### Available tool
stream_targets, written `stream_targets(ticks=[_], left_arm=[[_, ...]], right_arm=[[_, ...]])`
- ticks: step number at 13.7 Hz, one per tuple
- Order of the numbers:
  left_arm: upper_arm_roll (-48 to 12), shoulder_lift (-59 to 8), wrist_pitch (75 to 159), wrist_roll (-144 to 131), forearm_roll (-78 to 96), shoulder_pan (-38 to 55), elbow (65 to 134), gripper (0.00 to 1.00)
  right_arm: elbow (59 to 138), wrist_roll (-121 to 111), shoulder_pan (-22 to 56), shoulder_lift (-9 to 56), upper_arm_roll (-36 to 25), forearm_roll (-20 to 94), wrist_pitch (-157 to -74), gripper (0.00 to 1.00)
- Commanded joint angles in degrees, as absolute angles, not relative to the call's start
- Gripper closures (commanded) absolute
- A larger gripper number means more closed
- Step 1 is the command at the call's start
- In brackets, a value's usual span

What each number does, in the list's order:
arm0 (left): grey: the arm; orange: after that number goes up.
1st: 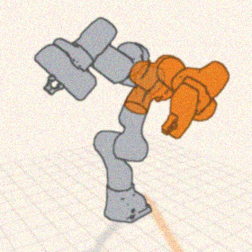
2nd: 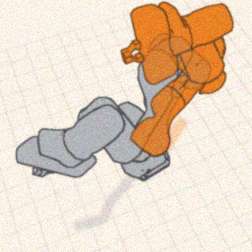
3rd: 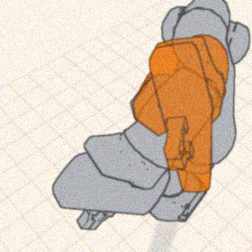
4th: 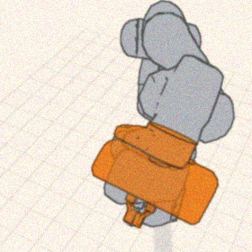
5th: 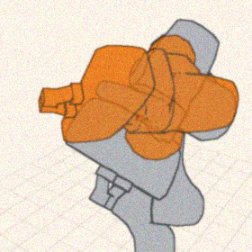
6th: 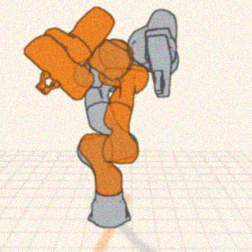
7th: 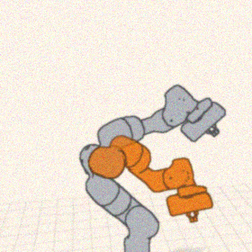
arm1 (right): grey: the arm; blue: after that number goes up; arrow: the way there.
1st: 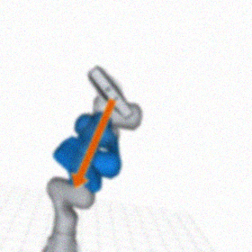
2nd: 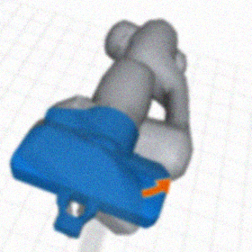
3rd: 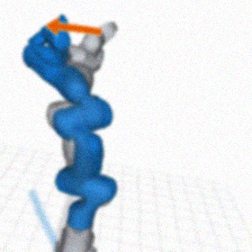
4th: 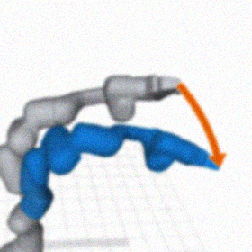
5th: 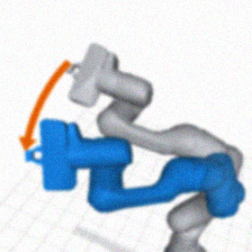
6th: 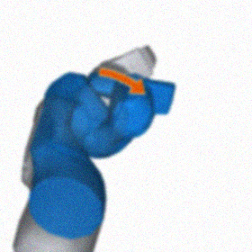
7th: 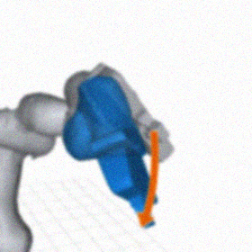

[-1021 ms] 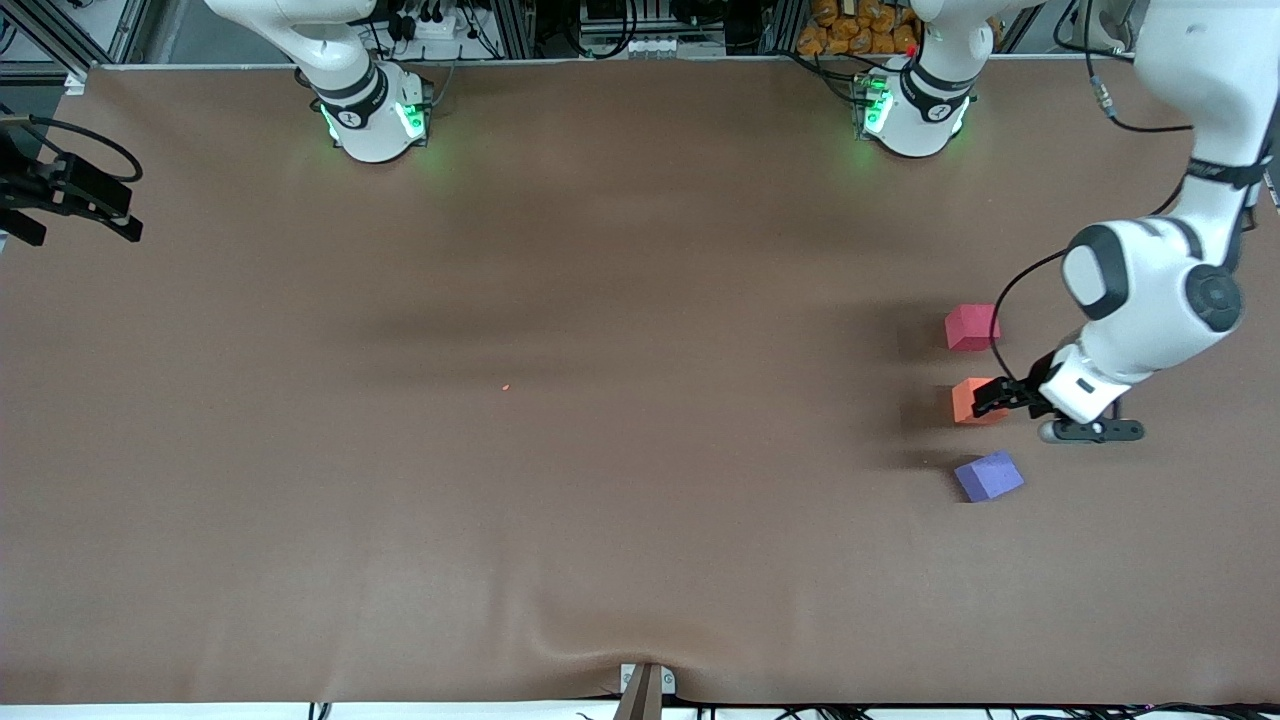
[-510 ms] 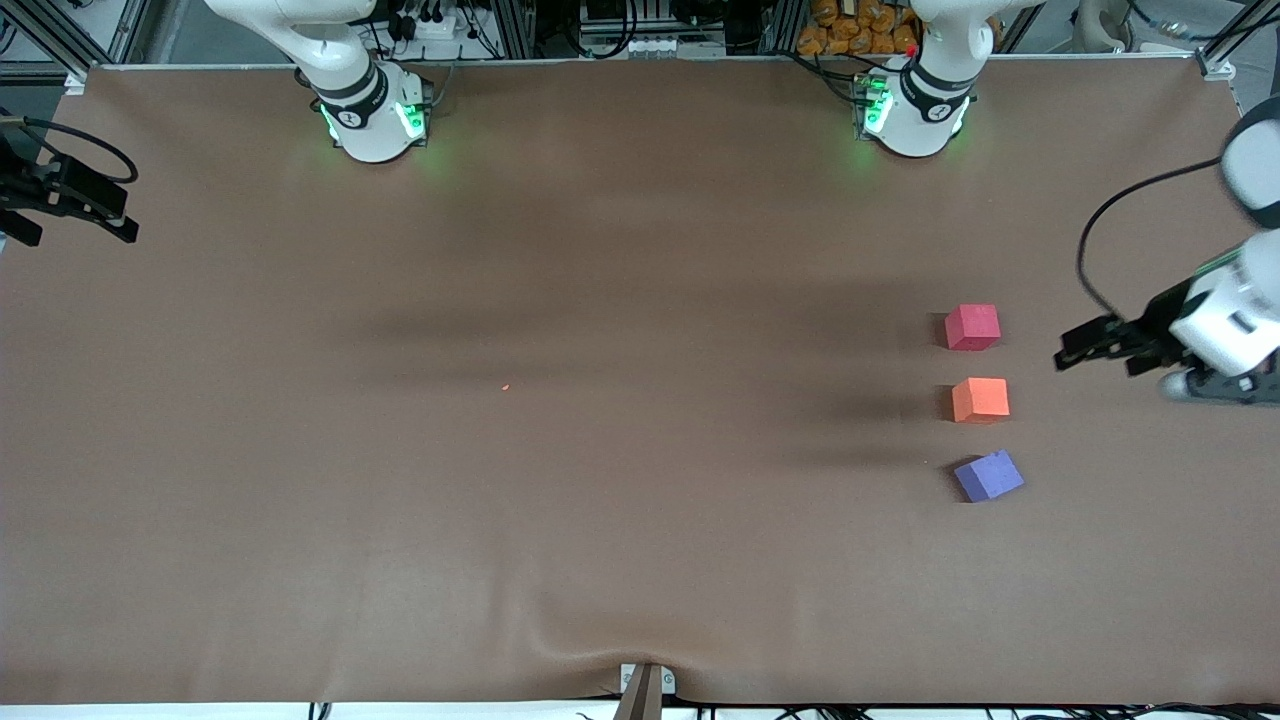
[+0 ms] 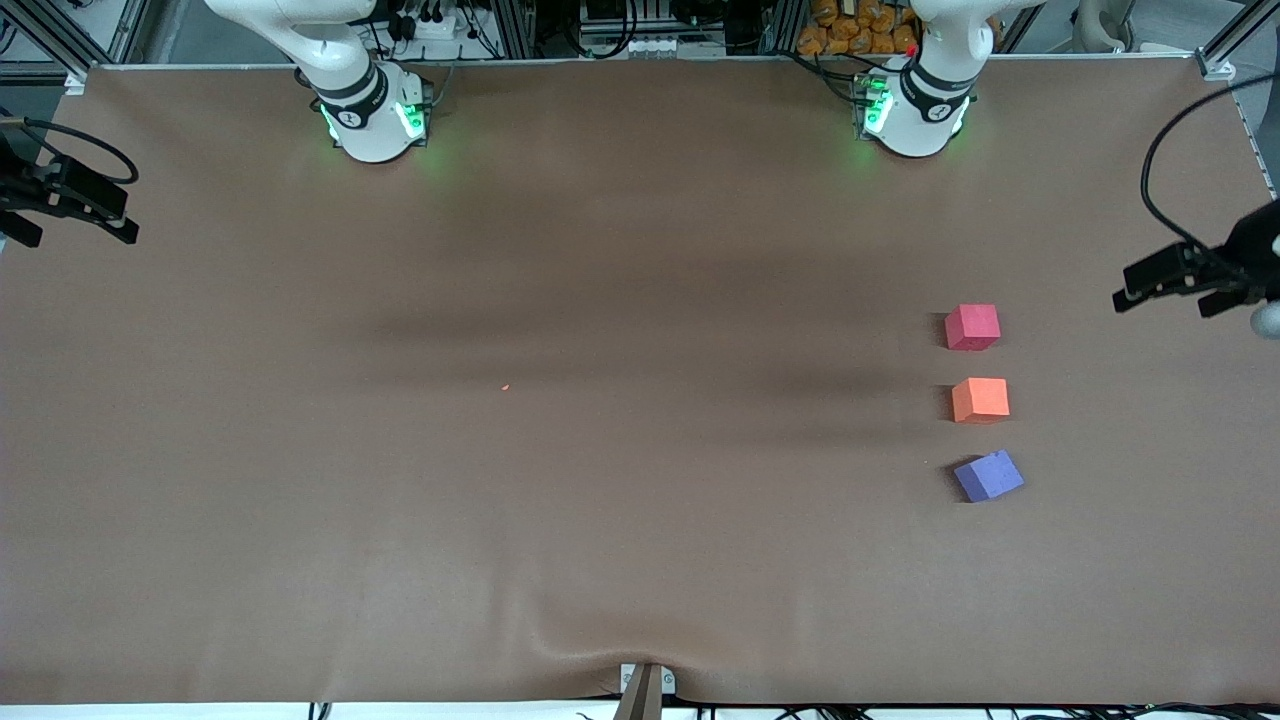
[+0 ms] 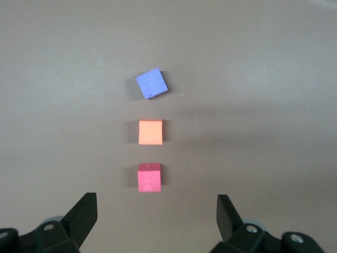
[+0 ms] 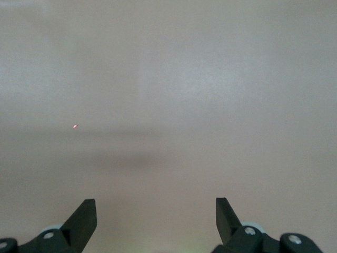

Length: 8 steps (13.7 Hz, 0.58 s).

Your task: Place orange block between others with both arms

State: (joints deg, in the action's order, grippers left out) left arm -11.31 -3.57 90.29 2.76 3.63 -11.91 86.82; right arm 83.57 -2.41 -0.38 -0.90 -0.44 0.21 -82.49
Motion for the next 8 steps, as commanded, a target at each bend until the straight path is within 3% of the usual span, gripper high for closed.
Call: stream_targets(ticks=[1,3,8], left_arm=[[-8.5,-1.3,86.2,0.3,2.2,-8.7,86.7,0.00],[-3.5,0.1,83.9,-2.2,1.5,-2.7,86.7,0.00],[-3.2,1.2,81.9,-4.0,-1.1,-1.1,86.1,0.00]], right_arm=[[84.0,-2.4,-0.2,-1.1,0.0,0.4,-83.1,0.00],[84.0,-2.4,0.0,-1.0,0.1,0.3,-83.5,0.00],[84.0,-2.5,-0.5,-1.0,0.0,0.3,-83.6,0.00]])
